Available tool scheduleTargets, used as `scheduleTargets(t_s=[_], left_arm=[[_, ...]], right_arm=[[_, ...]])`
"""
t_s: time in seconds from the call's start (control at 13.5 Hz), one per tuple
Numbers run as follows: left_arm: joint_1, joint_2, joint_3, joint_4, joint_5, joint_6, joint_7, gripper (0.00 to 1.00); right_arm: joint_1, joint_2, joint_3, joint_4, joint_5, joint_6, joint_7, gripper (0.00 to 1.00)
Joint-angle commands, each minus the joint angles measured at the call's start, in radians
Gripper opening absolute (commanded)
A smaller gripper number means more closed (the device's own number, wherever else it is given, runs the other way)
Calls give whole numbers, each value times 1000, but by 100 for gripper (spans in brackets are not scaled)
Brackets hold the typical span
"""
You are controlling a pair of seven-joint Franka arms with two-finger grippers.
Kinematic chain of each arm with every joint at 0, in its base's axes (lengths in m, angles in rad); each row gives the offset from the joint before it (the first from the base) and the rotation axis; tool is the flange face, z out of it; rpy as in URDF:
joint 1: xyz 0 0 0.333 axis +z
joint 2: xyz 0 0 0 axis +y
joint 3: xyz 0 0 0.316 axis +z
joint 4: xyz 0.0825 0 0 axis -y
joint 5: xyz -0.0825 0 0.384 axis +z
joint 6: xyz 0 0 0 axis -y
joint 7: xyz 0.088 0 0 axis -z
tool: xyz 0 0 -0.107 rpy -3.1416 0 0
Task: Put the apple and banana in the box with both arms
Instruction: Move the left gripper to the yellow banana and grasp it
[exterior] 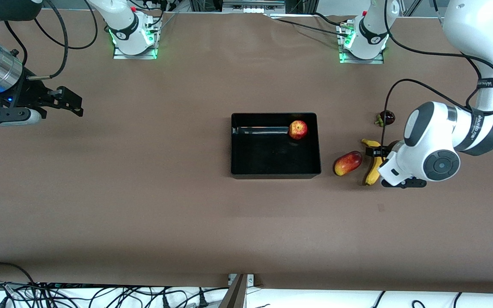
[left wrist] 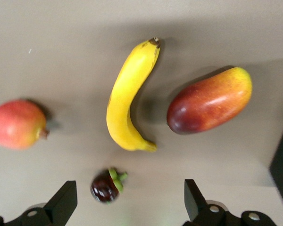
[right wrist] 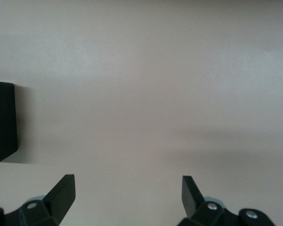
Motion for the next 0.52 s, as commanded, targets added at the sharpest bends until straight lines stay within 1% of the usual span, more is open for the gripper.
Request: scheduleTargets(t_s=[0.0,0.15,0.22,0.3,0.45], left_arm=[[79,-2,-13,-126,26,209,200,100],[160,8,-13,-229,28,418,345,100],[173,18,-13,-267,28,501,373,100],[173,24,-14,-297,25,549,369,100],[173,27,-16,-306,14,560,360,100]], right_arm=[[6,-1,-2,12,0,-15,5,100],[6,-1,-2,12,0,-15,5,100],[6,-1,-2,12,0,-14,5,100],[6,-1,-2,12,0,-14,5,100],[8,-1,-2,14,0,-12,5,100]])
